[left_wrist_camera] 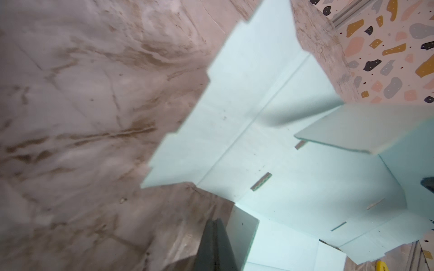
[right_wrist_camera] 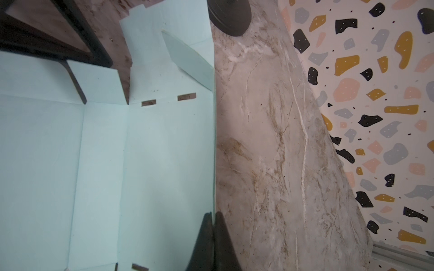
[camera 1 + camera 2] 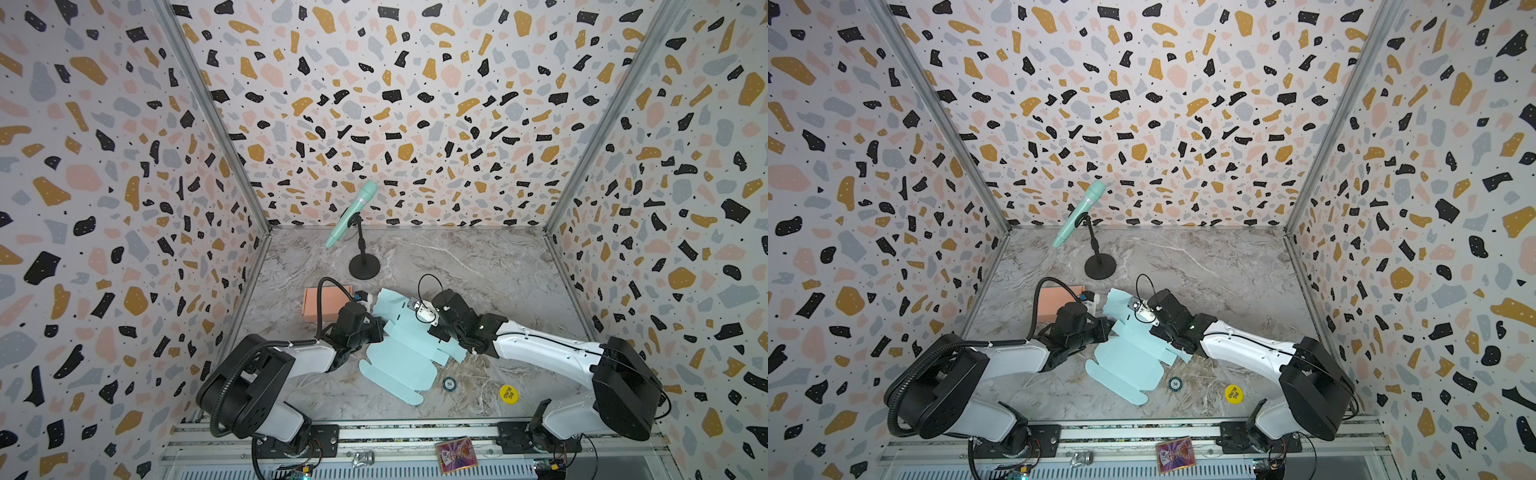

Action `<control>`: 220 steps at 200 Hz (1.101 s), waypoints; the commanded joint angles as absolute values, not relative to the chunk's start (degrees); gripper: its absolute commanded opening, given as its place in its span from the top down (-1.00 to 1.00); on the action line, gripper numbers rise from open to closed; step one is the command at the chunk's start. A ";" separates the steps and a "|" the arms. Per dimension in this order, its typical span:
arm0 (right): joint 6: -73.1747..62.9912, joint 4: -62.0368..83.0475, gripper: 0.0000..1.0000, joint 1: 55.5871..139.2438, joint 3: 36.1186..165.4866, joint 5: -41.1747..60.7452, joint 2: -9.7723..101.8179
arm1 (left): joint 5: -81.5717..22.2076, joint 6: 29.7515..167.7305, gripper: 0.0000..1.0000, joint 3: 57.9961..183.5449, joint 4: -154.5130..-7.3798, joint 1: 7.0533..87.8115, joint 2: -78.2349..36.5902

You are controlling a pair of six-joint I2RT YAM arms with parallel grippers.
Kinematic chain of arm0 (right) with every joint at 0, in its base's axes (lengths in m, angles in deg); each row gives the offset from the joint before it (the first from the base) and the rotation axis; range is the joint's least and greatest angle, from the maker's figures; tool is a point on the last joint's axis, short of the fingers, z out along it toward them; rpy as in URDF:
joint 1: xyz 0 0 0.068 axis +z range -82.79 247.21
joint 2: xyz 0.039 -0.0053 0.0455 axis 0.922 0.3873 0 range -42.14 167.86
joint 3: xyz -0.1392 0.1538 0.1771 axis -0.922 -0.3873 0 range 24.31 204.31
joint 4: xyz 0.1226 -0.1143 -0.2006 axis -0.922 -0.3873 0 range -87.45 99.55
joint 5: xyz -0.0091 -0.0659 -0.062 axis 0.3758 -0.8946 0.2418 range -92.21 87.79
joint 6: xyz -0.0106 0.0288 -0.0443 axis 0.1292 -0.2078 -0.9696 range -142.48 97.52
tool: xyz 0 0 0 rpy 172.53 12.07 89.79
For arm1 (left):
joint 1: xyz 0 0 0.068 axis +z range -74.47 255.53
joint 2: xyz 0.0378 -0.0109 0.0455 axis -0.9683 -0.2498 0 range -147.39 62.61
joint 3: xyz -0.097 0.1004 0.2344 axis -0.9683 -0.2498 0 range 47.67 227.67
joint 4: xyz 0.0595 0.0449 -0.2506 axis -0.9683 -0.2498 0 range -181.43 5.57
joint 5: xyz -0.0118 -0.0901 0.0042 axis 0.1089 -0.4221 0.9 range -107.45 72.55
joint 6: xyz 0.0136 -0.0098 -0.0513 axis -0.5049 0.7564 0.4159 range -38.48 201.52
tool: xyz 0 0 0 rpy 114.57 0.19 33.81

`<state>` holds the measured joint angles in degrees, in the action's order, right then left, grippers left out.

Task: Assemble paper box
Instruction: First fold the bottom flaps of a flat cardboard box at the center of the table.

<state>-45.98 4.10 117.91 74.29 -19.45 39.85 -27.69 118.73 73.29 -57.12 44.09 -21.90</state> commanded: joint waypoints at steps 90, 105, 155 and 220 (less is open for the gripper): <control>-52.71 7.27 1.00 120.83 73.20 -26.60 39.18 | -25.74 117.40 0.92 75.35 -61.58 42.21 -14.70; -54.15 8.09 1.00 121.33 72.52 -27.54 38.72 | -26.17 116.29 0.90 75.51 -63.30 44.10 -12.08; -59.13 10.00 1.00 122.69 71.12 -29.11 37.32 | -28.47 111.87 0.88 78.07 -69.65 52.84 -7.52; -67.91 13.45 1.00 126.32 68.92 -32.21 36.26 | -31.60 106.58 0.85 86.91 -70.69 57.87 -18.21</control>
<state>-63.53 11.77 125.39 69.46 -29.81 37.69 -29.42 109.90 84.20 -70.67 57.51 -14.25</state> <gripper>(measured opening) 0.051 0.071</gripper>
